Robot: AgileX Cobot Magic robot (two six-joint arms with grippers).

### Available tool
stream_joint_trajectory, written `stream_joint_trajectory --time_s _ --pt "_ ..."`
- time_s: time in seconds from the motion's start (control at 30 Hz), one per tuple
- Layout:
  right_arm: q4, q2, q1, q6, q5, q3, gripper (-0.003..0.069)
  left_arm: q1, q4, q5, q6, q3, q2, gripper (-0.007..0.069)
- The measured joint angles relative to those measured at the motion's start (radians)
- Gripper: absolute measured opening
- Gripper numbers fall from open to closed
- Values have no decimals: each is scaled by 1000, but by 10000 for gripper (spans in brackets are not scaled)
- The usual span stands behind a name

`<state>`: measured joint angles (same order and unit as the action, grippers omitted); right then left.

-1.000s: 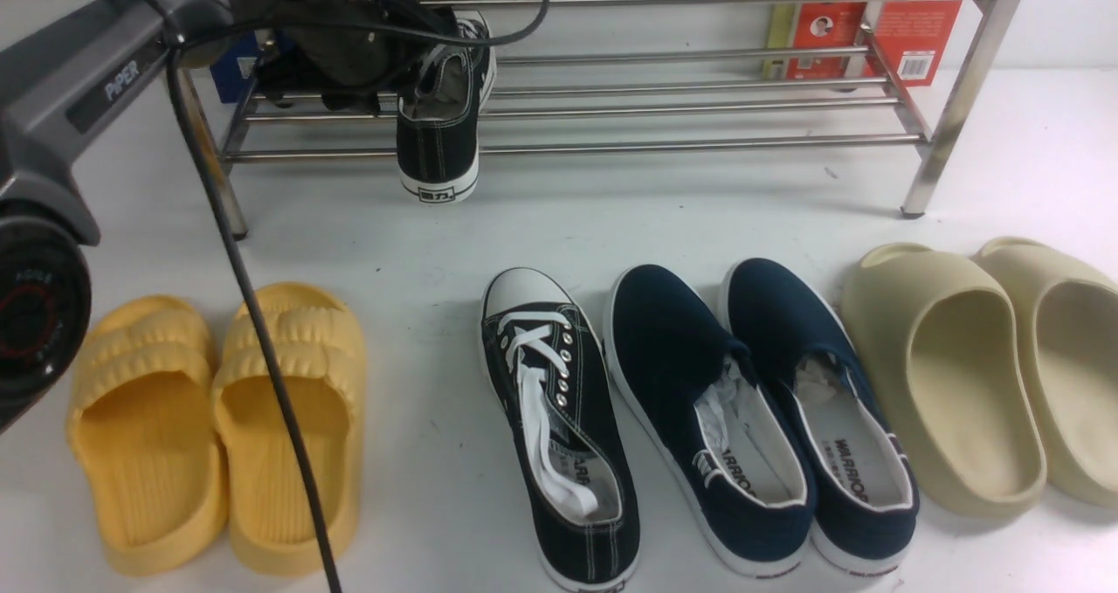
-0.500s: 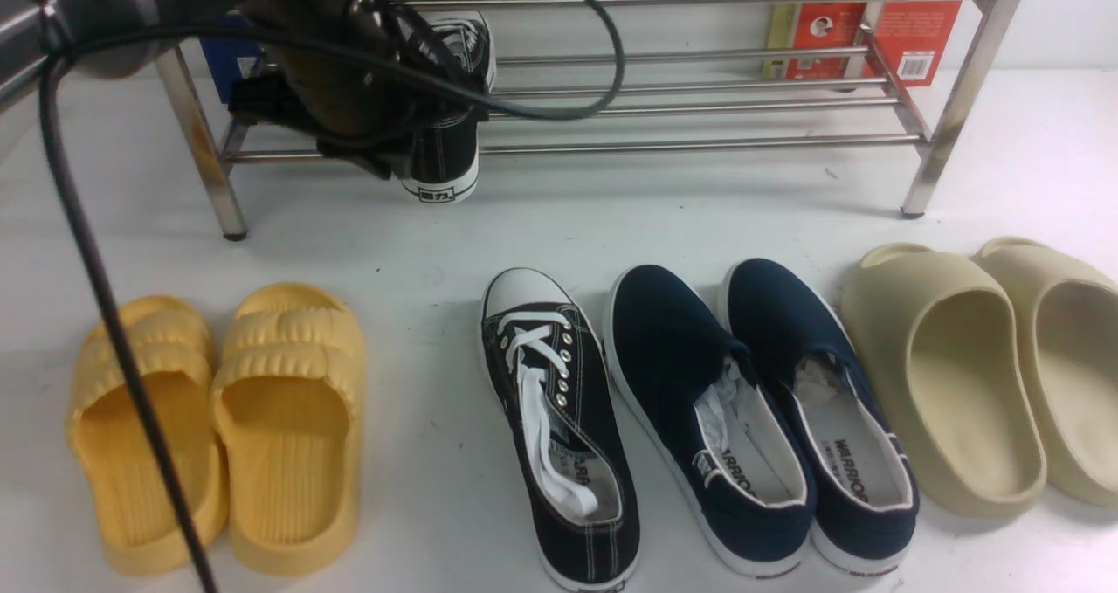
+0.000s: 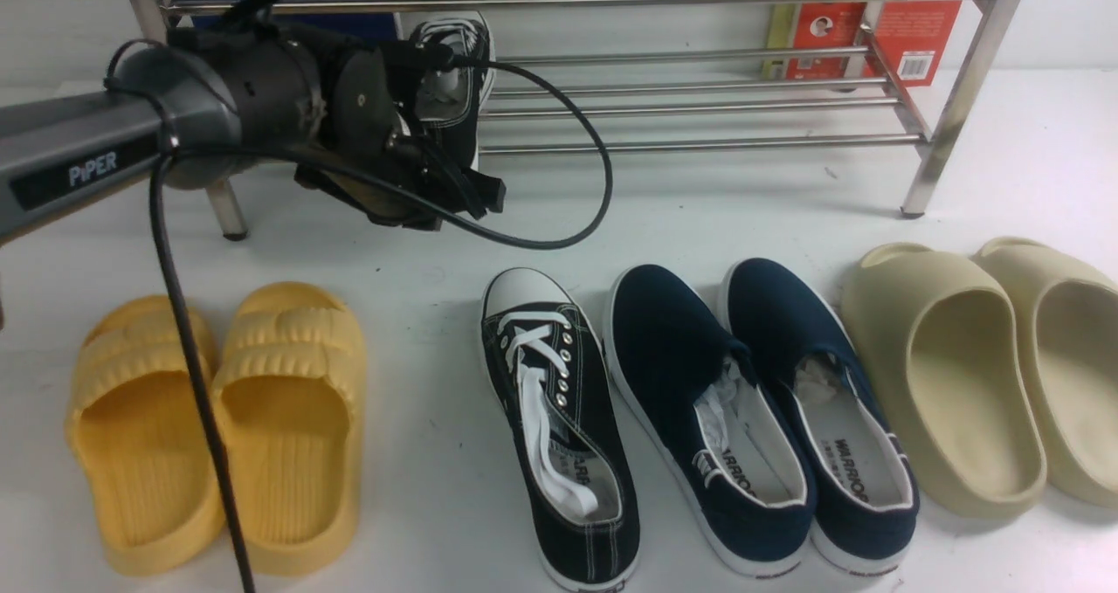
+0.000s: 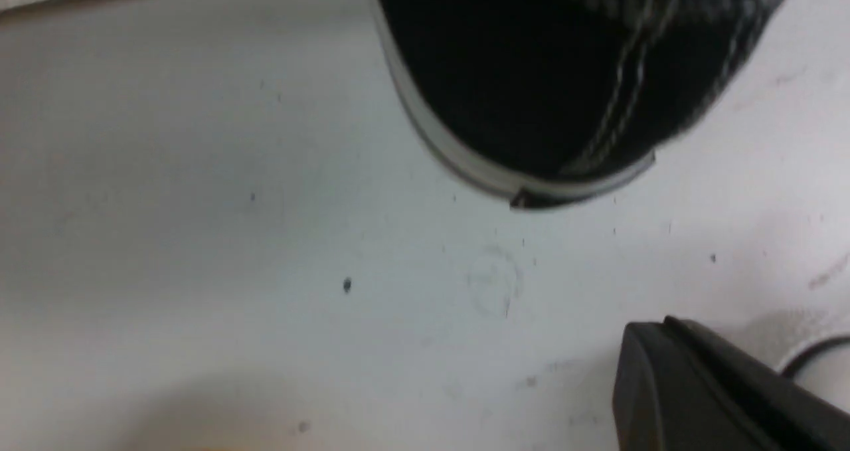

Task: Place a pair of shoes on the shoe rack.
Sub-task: Use the left arm to put a shoe into the shoe rack

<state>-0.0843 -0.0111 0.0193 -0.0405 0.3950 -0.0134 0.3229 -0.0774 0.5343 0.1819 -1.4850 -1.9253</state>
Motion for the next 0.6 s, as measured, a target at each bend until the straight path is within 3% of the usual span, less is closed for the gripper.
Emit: stream_joint_trajectory --time_s 0.4,0.6 --pt "0 0 0 0 0 0 239 2 -53 -272 -5 -43 -94 -13" --pt "0 0 0 0 0 0 239 2 -55 -308 5 -44 -100 -13"
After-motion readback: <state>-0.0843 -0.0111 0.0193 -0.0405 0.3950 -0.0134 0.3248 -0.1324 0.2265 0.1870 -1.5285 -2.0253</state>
